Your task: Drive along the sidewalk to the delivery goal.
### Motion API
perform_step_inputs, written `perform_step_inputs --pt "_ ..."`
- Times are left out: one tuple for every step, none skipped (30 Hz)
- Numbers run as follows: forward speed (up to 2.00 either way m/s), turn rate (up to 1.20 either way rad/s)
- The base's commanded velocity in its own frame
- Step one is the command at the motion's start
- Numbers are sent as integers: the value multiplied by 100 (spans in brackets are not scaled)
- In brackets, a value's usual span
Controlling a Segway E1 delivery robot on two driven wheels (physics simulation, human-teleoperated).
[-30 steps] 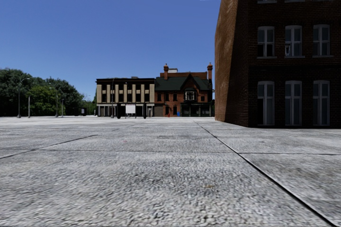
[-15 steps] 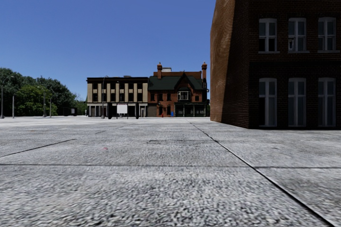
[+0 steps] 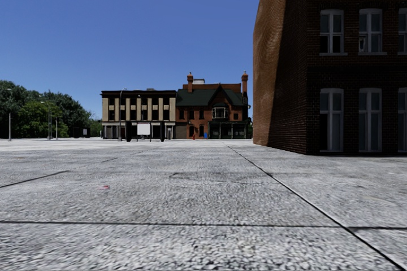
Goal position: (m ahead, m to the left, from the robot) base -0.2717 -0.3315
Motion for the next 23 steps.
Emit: perform_step_inputs --pt "0 0" --pt "0 0" --pt "0 0" --pt "0 0" --pt "0 0" --pt "0 0" --pt "0 0" --pt "0 0" --pt "0 0" --pt "0 0" --pt "0 0" --pt "0 0" --pt "0 0" --pt "0 0" --pt "0 0" --pt "0 0" --pt "0 0" --pt "0 0" --pt "0 0" --pt "0 0" --pt "0 0" --pt "0 0" --pt "0 0"
